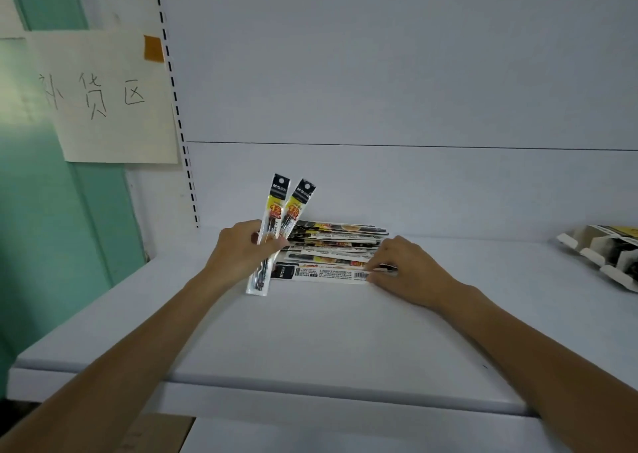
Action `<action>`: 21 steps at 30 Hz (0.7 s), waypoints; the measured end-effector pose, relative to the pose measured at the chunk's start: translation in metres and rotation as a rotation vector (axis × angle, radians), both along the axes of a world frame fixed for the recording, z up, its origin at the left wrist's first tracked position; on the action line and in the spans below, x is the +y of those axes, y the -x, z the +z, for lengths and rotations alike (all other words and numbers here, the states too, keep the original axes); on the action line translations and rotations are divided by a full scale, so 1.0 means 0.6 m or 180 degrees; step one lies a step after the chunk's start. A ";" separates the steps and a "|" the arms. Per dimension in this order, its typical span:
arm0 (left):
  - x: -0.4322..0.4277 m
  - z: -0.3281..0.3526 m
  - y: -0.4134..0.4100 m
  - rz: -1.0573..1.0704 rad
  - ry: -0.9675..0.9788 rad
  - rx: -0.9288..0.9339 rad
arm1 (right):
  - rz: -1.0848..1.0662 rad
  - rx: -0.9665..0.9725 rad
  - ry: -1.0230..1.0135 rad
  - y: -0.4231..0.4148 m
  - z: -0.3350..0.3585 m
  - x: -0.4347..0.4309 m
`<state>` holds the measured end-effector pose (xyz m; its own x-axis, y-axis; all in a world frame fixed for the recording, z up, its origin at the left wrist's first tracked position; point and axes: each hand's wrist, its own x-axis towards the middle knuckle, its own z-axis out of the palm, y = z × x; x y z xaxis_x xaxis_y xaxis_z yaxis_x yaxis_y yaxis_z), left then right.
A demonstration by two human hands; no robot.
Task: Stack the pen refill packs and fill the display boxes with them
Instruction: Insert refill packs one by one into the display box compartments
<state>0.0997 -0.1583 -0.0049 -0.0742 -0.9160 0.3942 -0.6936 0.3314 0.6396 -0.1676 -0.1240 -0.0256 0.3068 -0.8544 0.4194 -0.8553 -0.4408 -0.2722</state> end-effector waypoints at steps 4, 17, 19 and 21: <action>0.011 0.002 -0.006 0.0115 -0.0198 0.0394 | -0.0102 -0.0211 0.0029 -0.005 0.009 0.003; 0.036 0.000 0.082 -0.0682 -0.1259 0.1848 | 0.0486 -0.0272 0.0586 -0.094 0.031 0.032; 0.035 -0.005 0.090 -0.0695 -0.1365 0.1823 | 0.0625 -0.0066 0.0610 -0.102 0.018 0.037; 0.029 -0.012 0.093 -0.0534 -0.1320 0.1726 | 0.0642 0.0009 0.0485 -0.100 0.011 0.041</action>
